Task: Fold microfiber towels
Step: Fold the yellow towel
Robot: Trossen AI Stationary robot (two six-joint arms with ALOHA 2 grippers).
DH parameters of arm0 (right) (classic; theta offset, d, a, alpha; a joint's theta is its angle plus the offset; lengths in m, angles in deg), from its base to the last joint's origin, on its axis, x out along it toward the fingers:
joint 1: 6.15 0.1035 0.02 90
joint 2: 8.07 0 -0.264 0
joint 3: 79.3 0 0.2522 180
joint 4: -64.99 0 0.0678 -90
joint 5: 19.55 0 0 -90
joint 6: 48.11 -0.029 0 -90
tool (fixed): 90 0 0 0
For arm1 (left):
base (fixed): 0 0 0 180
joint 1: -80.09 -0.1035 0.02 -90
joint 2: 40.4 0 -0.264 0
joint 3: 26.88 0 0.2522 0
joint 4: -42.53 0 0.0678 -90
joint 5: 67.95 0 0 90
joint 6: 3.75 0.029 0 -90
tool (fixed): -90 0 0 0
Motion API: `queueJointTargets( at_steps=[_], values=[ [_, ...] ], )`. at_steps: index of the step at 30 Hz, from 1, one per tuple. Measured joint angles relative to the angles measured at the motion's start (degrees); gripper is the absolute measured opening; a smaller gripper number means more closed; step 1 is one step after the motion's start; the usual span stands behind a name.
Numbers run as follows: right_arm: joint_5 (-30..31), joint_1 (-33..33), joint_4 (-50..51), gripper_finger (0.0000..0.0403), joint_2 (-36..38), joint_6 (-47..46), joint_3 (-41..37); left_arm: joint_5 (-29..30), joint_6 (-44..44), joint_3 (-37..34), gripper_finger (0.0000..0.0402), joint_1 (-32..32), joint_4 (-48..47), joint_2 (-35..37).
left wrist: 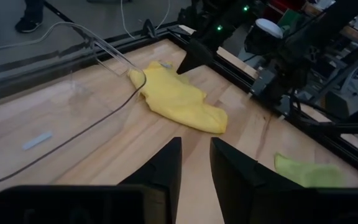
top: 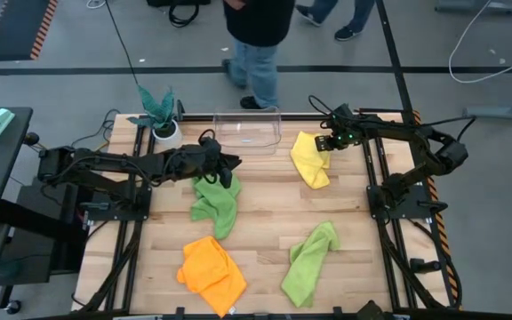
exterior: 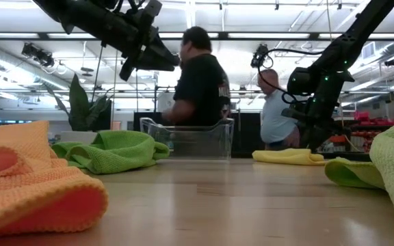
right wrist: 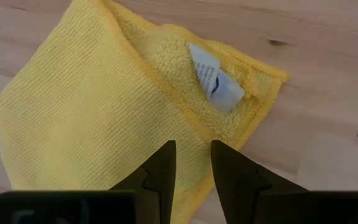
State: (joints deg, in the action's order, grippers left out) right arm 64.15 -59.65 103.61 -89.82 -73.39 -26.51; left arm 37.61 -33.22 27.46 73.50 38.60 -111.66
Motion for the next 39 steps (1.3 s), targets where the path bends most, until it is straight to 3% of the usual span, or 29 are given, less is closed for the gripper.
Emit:
queueJointTargets(
  at_steps=[39],
  values=[
    [0.3,2.0,1.6,0.0103,0.1,-6.4,-0.9,-2.4,-2.8,0.0,0.0100,0.1,-4.7,0.0]
  ],
)
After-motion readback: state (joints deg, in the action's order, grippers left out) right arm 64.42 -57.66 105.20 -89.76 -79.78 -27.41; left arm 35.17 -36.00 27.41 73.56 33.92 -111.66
